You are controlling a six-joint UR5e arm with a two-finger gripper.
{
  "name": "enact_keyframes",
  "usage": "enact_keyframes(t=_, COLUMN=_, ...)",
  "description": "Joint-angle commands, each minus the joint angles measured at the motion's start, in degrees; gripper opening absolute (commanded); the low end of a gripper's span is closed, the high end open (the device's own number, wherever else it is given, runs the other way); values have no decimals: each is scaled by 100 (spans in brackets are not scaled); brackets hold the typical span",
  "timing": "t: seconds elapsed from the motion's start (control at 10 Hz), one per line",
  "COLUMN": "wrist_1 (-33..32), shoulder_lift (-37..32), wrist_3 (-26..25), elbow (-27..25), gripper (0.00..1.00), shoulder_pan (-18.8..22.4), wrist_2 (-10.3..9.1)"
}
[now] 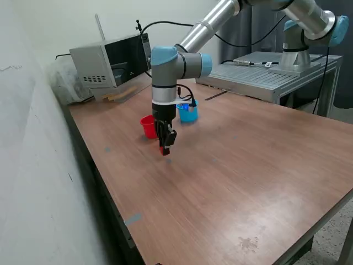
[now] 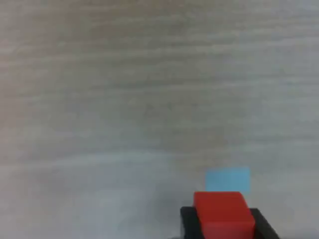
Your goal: Place red objects in the red bin, and blue objects in the blue bin.
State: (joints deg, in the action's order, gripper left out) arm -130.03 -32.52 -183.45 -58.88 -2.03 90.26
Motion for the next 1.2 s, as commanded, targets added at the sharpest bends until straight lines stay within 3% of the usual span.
enact_keyframes(t=0.0, wrist_1=275, shoulder_lift=-1224, wrist_3=352, elbow=-481, gripper=0, shoulder_pan=-8, wrist_2=0)
enact_keyframes(t=0.2, wrist_1=616, shoulder_lift=-1983, wrist_3=555, elbow=-809, gripper=0, shoulder_pan=-78, wrist_2=9)
enact_keyframes(t=0.5, wrist_1=777, shoulder_lift=-2224, wrist_3=776, elbow=-976, gripper=0, shoulder_pan=-918, wrist_2=79)
enact_keyframes(t=0.8, wrist_1=759, shoulder_lift=-1690, wrist_3=793, elbow=-1047, gripper=0, shoulder_pan=-1448, wrist_2=88)
enact_keyframes(t=1.1, wrist_1=689, shoulder_lift=-1205, wrist_3=785, elbow=-1029, gripper=0, shoulder_pan=-1475, wrist_2=97)
